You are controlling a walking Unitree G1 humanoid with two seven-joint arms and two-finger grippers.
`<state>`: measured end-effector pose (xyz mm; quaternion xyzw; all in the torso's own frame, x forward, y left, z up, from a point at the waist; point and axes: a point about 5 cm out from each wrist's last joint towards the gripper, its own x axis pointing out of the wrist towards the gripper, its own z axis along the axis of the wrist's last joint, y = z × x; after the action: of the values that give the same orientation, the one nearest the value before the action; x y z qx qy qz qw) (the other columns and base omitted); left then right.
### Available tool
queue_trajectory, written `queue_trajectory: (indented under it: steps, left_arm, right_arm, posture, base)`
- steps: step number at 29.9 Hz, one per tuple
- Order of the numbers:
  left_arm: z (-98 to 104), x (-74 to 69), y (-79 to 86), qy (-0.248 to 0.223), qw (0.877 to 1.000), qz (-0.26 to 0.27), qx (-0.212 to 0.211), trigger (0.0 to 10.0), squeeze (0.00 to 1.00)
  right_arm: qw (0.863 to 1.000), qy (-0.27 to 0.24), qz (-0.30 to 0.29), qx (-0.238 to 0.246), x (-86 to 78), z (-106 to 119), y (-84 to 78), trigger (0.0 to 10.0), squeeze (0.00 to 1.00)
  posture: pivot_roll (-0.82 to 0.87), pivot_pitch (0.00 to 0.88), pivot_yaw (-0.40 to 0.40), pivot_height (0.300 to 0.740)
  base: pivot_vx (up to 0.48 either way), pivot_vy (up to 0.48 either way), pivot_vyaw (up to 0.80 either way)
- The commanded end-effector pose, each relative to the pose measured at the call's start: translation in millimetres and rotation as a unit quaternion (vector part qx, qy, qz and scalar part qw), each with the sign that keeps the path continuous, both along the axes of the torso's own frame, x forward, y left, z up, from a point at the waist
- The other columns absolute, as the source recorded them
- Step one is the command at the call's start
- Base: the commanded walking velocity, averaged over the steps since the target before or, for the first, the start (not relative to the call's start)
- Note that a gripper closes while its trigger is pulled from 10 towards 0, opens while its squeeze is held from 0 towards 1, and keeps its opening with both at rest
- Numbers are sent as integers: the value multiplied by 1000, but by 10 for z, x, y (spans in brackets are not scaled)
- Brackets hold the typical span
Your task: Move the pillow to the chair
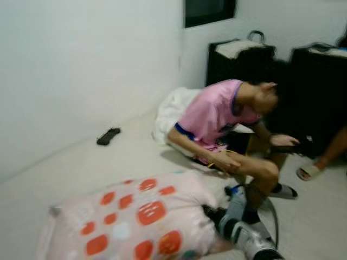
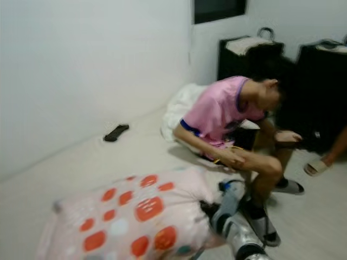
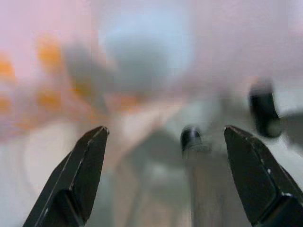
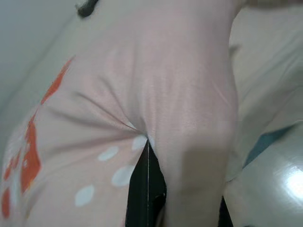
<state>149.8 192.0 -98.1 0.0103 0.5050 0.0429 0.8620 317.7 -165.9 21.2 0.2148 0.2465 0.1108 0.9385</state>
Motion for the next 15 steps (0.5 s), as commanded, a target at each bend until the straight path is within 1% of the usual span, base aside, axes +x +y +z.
queue_trajectory:
  steps: [1,4,5,7,13,15]
  left_arm:
    - [-29,-68,5,19,1000,0,0,10000,0]
    - [-28,-67,6,18,1000,-1,0,10000,0]
    - [-28,-67,6,18,1000,-1,0,10000,0]
    - [-28,-67,6,18,1000,-1,-1,10000,0]
    - [-30,-74,9,20,1000,-1,-1,10000,0]
    - [-31,-77,11,20,1000,-2,-1,10000,0]
  right_arm:
    - [999,-10,-36,-12,8,23,-143,10000,0]
    - [998,7,-57,-26,-45,-36,-231,10000,0]
    - [998,7,-57,-26,-45,-36,-231,10000,0]
    - [997,22,-72,-35,-105,-97,-298,10000,0]
    - [995,34,-85,-35,-165,-157,-337,10000,0]
    - [993,46,-98,-41,-205,-197,-371,10000,0]
  posture:
    - [-141,29,23,740]
    - [-141,32,26,740]
    - [-141,32,26,740]
    - [-143,37,29,740]
    - [-144,42,34,740]
    - [-142,42,34,740]
  base:
    - [0,0,-781]
    - [0,0,-781]
    - [0,0,-781]
    - [0,0,-781]
    - [0,0,-784]
    - [0,0,-781]
